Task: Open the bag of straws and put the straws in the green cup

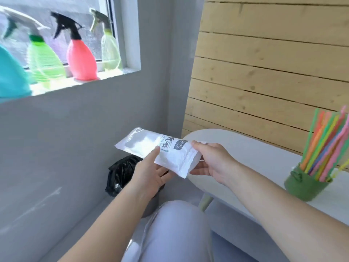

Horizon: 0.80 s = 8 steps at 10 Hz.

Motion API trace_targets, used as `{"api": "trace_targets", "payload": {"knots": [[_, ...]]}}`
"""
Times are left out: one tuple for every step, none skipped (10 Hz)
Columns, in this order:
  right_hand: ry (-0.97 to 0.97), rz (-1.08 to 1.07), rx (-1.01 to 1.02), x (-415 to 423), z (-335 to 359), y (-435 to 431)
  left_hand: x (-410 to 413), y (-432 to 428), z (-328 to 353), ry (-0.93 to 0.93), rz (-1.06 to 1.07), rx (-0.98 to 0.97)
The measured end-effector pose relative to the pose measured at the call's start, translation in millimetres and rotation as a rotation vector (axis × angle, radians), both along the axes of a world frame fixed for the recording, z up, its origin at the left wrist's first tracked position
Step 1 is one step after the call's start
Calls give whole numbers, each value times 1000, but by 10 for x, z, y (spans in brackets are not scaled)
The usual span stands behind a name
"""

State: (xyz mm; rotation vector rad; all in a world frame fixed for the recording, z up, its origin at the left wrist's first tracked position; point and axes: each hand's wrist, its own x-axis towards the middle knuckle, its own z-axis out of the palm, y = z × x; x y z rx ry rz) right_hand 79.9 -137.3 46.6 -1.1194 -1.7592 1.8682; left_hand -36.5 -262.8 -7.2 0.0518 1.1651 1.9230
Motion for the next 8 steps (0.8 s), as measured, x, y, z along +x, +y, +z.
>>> {"api": "trace_targets", "payload": {"knots": [[-81, 32, 6, -366, -277, -117, -201, -163, -245, -39, 19, -99], [-156, 26, -13, -578, -536, -166, -330, -155, -477, -164, -23, -163], [-211, 40, -33, -750, -784, -185, -485, -122, -737, -332, -11, -165], [-287, 44, -23, -864, -964, -185, -569, -97, -968, -358, -14, -171], [-310, 71, -23, -977, -1083, -170, -616, -75, -1085, -331, -22, -189], [-349, 112, -25, -1054, -1143, -179, -720, -69, -1211, -272, -38, -235], [-388, 123, -39, -1046, -1212, -168, -767, -92, -1318, -203, -55, -324], [-402, 121, -35, -936, -1175, -141, -777, -112, -1403, -30, 8, -473]]}}
